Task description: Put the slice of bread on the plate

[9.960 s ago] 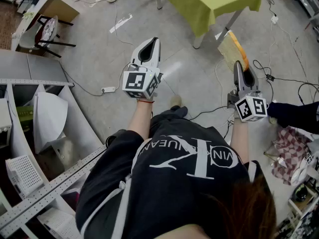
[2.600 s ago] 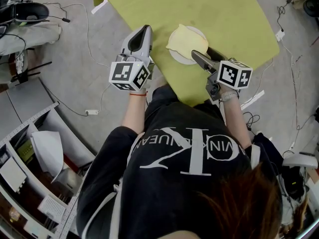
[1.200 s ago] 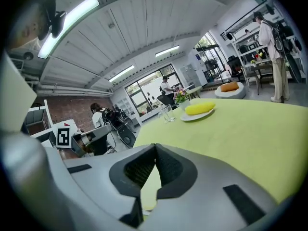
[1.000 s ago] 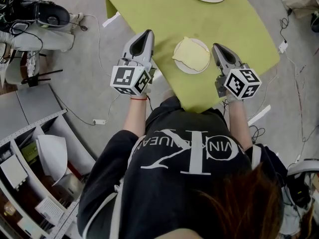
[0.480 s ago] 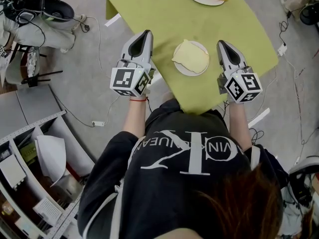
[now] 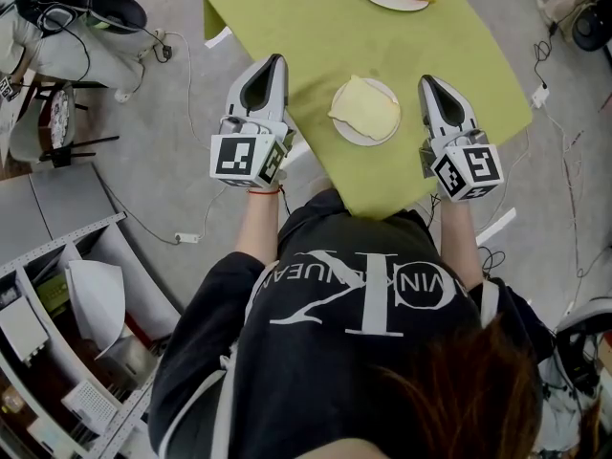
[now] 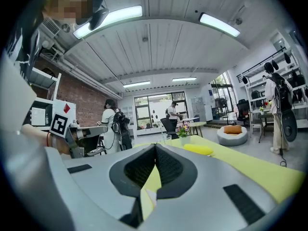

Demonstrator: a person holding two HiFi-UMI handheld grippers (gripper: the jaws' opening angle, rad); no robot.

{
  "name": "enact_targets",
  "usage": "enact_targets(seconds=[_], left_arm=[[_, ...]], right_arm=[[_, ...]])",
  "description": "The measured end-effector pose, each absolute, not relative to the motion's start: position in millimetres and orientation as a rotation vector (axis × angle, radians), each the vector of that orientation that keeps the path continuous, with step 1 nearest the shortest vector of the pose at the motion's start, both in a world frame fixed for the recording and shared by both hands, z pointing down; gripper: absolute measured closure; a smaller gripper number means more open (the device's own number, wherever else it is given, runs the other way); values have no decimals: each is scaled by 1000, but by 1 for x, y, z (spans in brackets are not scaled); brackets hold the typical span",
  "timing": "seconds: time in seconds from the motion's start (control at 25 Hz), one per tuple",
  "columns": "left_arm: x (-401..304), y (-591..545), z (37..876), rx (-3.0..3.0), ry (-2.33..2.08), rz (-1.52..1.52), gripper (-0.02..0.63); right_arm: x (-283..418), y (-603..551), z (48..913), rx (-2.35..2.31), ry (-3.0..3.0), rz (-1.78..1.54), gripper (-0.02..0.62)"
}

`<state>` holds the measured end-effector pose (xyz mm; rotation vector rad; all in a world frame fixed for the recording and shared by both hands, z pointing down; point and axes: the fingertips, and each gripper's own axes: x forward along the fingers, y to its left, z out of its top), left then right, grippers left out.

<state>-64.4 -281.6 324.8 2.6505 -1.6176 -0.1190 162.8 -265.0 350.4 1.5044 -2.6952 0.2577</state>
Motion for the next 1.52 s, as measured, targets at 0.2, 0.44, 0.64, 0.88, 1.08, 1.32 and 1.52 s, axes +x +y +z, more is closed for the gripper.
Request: enact_targets(seconds=[0.2,0.44,0.64,0.88,1.08,1.32,1.52], left_arm=[[-75,-276,317,2643,-1661,-133,597],[-98,-261,308,2659,-1677,-157,597],[-87,-272,308,2667,-1698,-135,597],[-80,-278,311,2662,-1703,-127,597],[-81,-277,313,2657,-1709,-123,597],[-81,-279,314,2653,-1709,-123,597],[-83,-278,314,2648,-1713,-122,597]], right_arm=[[156,-259,341,1519,-2704,195,594],[136,-246,329,1524,-2712,131,594],[153,-256,328,1532,-2712,104,594],[165,-261,331,1531,-2710,104,594],[166,-260,335,1529,-2709,107,594],[165,-262,335,1519,-2709,107,594],[165,-263,334,1535,-2710,118,594]])
